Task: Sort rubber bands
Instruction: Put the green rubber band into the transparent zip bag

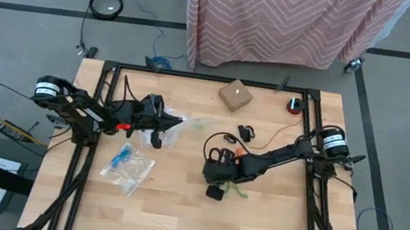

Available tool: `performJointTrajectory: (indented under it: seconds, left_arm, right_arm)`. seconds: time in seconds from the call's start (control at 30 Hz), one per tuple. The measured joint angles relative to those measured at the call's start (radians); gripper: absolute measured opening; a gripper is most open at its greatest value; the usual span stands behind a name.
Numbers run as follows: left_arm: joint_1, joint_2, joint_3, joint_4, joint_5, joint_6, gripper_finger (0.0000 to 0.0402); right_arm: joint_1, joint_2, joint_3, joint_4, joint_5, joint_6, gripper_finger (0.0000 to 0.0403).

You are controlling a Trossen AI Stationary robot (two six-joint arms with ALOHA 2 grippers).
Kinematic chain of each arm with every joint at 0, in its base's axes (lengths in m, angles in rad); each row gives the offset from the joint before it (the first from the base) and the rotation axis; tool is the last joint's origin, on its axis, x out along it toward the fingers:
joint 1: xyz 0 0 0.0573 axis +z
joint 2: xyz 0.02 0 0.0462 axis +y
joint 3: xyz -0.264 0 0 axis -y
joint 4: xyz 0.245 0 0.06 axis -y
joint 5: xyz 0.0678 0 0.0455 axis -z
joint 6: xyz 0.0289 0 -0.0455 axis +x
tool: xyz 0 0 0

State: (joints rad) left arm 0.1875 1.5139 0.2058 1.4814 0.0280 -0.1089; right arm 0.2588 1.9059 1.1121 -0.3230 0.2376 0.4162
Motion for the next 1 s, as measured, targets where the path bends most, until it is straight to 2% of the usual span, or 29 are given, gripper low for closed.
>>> performJointTrajectory:
  seconds: [0.13,0.27,0.43,0.5,0.63,0.8,1.0]
  left_arm:
    - [0.000,0.000,0.000,-0.003,-0.002,0.000,0.0002]
    - [0.000,0.000,0.000,-0.005,-0.004,0.000,0.0002]
    - [0.000,0.000,0.000,-0.004,-0.005,0.000,0.0002]
    - [0.000,0.000,0.000,-0.003,-0.007,0.000,0.0002]
    - [0.000,0.000,0.000,0.020,-0.008,-0.001,0.0002]
    - [0.000,0.000,0.000,0.035,-0.008,-0.022,0.0002]
    - [0.000,0.000,0.000,0.041,-0.008,-0.027,0.0002]
  right_arm:
    - [0.012,-0.078,-0.003,0.066,0.089,-0.056,0.0000]
    - [0.031,-0.189,-0.001,0.146,0.259,-0.153,0.0000]
    - [0.039,-0.309,0.000,0.392,0.513,-0.402,0.0000]
    - [0.027,-0.325,0.000,0.521,0.567,-0.524,0.0000]
    - [-0.025,-0.330,0.000,0.659,0.564,-0.666,0.0000]
    - [-0.102,-0.319,-0.001,0.650,0.536,-0.687,0.0000]
    - [-0.144,-0.321,0.000,0.643,0.456,-0.714,0.0000]
